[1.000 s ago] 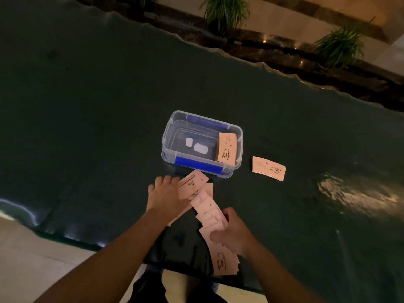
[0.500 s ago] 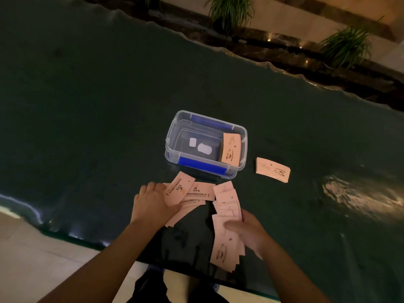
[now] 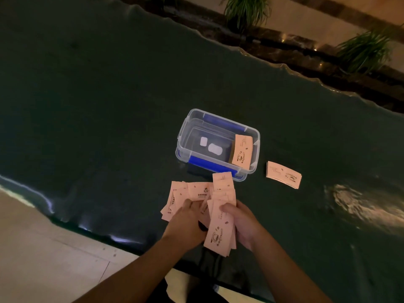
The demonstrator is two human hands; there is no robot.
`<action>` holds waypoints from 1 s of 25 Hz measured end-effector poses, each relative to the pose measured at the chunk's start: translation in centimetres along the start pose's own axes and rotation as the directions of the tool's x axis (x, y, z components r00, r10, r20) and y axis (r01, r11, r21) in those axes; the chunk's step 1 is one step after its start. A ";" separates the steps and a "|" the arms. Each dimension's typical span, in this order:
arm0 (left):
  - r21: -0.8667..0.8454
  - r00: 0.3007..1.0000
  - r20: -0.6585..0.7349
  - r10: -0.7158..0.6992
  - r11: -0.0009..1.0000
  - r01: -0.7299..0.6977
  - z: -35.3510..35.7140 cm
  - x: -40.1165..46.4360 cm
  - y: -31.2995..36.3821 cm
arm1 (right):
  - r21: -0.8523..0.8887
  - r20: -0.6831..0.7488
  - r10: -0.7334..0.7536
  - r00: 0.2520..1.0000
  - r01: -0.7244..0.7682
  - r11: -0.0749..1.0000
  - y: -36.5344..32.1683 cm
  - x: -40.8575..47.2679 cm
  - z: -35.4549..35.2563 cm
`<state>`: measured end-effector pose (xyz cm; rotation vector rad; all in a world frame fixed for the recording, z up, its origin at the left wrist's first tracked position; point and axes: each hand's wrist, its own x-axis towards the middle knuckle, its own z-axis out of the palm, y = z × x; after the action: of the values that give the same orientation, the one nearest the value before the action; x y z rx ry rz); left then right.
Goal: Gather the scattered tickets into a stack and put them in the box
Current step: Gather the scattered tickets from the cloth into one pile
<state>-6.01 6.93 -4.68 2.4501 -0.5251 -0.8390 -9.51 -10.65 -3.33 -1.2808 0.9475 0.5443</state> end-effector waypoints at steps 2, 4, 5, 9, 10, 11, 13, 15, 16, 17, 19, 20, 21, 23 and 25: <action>-0.132 0.999 0.033 -0.041 0.990 0.045 0.1 -0.3 -0.4 | -0.212 -0.002 -0.052 0.999 0.050 0.976 -1.1 0.2 -0.6; -0.191 0.994 0.012 -0.108 0.976 0.108 0.3 -0.8 -1.0 | -0.444 0.024 -0.078 0.997 0.081 0.892 -2.5 0.1 -0.6; -0.185 0.990 0.001 -0.143 0.973 0.141 0.4 -1.0 -1.3 | -0.539 0.049 -0.084 0.995 0.098 0.836 -3.0 0.1 -0.5; -0.207 0.965 -0.028 -0.260 0.946 0.249 0.8 -2.0 -2.5 | -0.740 0.166 -0.117 0.979 0.203 0.641 -4.7 0.6 -0.2; -0.229 0.957 -0.023 -0.288 0.934 0.275 0.9 -2.1 -2.7 | -0.775 0.197 -0.126 0.972 0.233 0.588 -5.2 0.9 0.0; -0.253 0.949 -0.010 -0.316 0.919 0.303 1.2 -2.3 -2.8 | -0.812 0.225 -0.136 0.965 0.263 0.521 -5.8 1.3 0.3; -0.300 0.934 -0.008 -0.356 0.892 0.337 1.6 -2.7 -2.9 | -0.877 0.285 -0.163 0.945 0.325 0.353 -7.0 2.1 1.3; -0.309 0.932 -0.056 -0.359 0.893 0.326 1.7 -2.9 -3.0 | -0.904 0.333 -0.188 0.924 0.370 0.216 -7.9 2.9 2.3; -0.298 0.929 -0.098 -0.356 0.901 0.314 1.7 -3.0 -3.2 | -0.908 0.347 -0.179 0.921 0.377 0.180 -8.2 3.2 2.7; -0.286 0.925 -0.143 -0.351 0.910 0.301 1.8 -3.1 -3.5 | -0.911 0.358 -0.167 0.919 0.382 0.153 -8.3 3.5 3.0; -0.270 0.913 -0.208 -0.351 0.918 0.291 1.7 -3.2 -3.9 | -0.917 0.378 -0.151 0.913 0.392 0.071 -8.3 3.9 3.1; -0.262 0.910 -0.221 -0.350 0.920 0.291 1.6 -3.2 -4.1 | -0.918 0.389 -0.140 0.911 0.396 0.026 -8.1 3.9 3.2; -0.254 0.909 -0.227 -0.351 0.922 0.292 1.5 -3.1 -4.3 | -0.916 0.398 -0.129 0.908 0.400 -0.008 -7.8 4.0 3.2; -0.264 0.904 -0.219 -0.368 0.914 0.308 1.4 -2.7 -4.7 | -0.911 0.412 -0.129 0.902 0.412 -0.031 -7.0 3.8 3.2; -0.318 0.890 -0.207 -0.406 0.888 0.331 1.0 -2.3 -5.2 | -0.908 0.416 -0.158 0.896 0.418 -0.025 -6.4 3.4 3.1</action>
<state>-7.33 11.92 -7.27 2.3781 0.1647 -0.6504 -1.69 -9.76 -2.63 -2.6056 -0.1596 1.0551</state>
